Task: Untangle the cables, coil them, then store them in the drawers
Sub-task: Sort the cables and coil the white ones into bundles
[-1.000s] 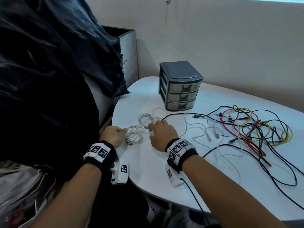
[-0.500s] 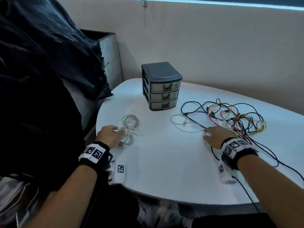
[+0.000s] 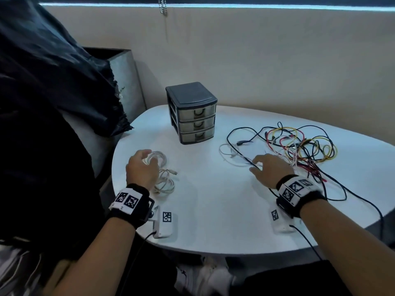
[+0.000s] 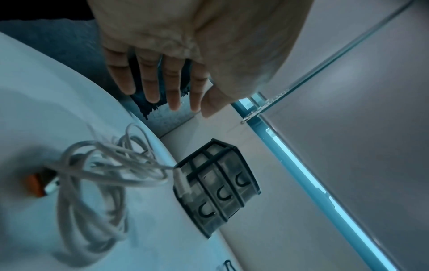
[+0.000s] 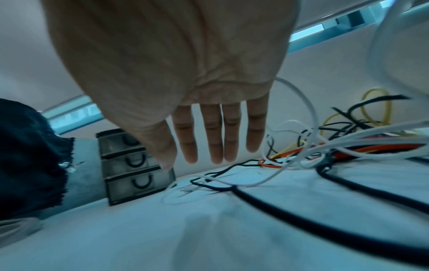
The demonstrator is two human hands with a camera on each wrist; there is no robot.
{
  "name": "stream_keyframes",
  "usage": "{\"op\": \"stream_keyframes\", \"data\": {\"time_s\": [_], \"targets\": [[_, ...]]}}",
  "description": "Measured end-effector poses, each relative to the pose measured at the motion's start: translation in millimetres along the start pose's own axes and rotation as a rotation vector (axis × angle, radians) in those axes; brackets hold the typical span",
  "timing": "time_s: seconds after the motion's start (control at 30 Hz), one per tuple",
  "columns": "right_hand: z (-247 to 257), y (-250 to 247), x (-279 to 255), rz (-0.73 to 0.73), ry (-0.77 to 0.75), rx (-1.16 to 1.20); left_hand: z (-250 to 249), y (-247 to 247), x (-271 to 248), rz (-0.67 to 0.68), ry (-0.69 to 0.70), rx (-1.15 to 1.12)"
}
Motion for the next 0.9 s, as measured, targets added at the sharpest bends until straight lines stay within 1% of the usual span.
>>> {"op": "stream_keyframes", "data": {"time_s": [0.07, 0.1, 0.17, 0.2, 0.27, 0.3, 0.37, 0.4, 0.5, 0.6, 0.67, 0.73, 0.8, 0.9], "targets": [[18.3, 2.8, -8.9, -0.005, -0.094, 0.076, -0.3, -7.3, 0.1, -0.059, 0.005, -0.098], [29.6, 4.7, -13.5, -0.009, -0.139, 0.119, 0.6, -10.2, -0.1, -0.080, 0.001, -0.110], [56.8, 8.6, -21.9, -0.015, -0.214, 0.156, 6.8, -14.1, -1.4, -0.093, -0.038, -0.063], [72.0, 11.0, -25.4, -0.005, -0.251, 0.154, 13.2, -13.9, -1.4, -0.072, -0.070, -0.039], [102.9, 15.8, -30.0, 0.029, -0.318, 0.158, 29.8, -8.6, -2.0, 0.033, -0.154, 0.014], [117.4, 18.6, -30.2, 0.049, -0.346, 0.171, 36.6, -3.3, -3.0, 0.112, -0.188, 0.068], [141.9, 24.9, -27.1, 0.102, -0.373, 0.230, 42.7, 7.6, -5.2, 0.255, -0.202, 0.218], [152.2, 29.1, -24.2, 0.125, -0.372, 0.265, 41.0, 11.5, -7.4, 0.293, -0.190, 0.291], [176.1, 48.4, -14.3, 0.196, -0.335, 0.356, 29.9, 20.9, -14.5, 0.330, -0.164, 0.444], [189.7, 68.4, -9.3, 0.255, -0.343, 0.398, 17.8, 37.6, -22.1, 0.398, -0.046, 0.506], [192.5, 71.5, -9.0, 0.247, -0.402, 0.462, 10.9, 44.0, -26.0, 0.446, 0.064, 0.353], [186.0, 66.5, -10.3, 0.239, -0.420, 0.620, 2.9, 42.1, -30.1, 0.445, 0.132, 0.091], [175.1, 59.8, -14.7, 0.274, -0.405, 0.855, -2.9, 40.3, -34.4, 0.470, 0.091, -0.245], [164.3, 47.5, -25.5, 0.293, -0.377, 1.177, -14.8, 46.9, -42.0, 0.583, -0.048, -0.751]]}}
Point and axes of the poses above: each hand's wrist, its own x-axis towards the middle knuckle, its own y-axis out of the palm, z = x × y, the point moved 5 cm from there along x, towards the middle knuckle, and after that the axes turned 9 degrees about z, right-handed, at the moved point
